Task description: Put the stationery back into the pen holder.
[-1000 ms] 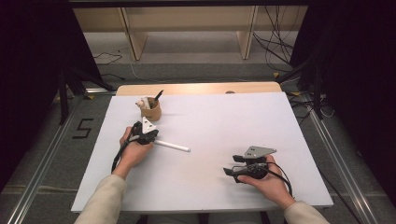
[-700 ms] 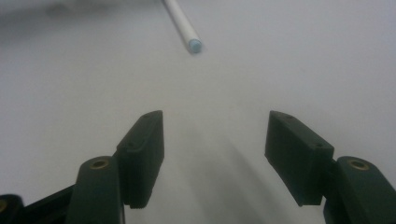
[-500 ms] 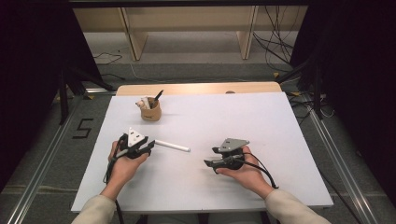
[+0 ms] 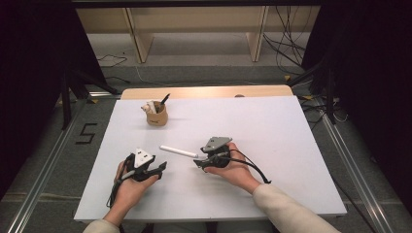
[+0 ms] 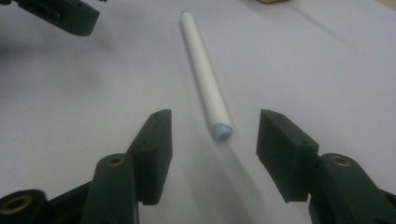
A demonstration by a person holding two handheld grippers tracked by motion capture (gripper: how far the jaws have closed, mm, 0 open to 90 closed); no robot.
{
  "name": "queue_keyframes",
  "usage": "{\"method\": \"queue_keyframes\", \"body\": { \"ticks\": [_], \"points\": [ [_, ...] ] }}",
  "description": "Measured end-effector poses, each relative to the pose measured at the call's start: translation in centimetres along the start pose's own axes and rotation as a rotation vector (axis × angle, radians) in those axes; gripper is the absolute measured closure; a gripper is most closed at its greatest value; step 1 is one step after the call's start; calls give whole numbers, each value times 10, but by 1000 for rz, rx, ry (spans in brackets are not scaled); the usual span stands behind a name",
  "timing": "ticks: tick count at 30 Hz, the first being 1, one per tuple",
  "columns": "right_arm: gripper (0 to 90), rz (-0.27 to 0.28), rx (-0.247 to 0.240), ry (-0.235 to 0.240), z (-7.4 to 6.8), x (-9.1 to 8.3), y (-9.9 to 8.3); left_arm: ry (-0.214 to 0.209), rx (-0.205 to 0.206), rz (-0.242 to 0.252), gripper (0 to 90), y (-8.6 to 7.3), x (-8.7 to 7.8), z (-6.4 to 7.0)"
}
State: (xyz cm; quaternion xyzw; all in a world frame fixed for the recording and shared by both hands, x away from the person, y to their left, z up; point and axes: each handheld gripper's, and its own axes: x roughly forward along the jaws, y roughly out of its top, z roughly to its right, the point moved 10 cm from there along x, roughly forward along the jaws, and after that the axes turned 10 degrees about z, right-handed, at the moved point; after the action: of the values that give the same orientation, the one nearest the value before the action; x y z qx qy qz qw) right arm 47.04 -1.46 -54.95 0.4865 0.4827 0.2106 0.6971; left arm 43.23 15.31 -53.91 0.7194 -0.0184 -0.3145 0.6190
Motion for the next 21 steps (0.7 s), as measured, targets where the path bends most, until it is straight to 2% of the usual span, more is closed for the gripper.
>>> {"method": "queue_keyframes", "body": {
  "ticks": [12,21],
  "points": [
    [502,-34,-18,11,4,27,6,-18,-8,-14,473,-4,3,5],
    [528,-67,-30,21,6,39,7,-21,-3,-18,472,-4,3,5]
  ]
}}
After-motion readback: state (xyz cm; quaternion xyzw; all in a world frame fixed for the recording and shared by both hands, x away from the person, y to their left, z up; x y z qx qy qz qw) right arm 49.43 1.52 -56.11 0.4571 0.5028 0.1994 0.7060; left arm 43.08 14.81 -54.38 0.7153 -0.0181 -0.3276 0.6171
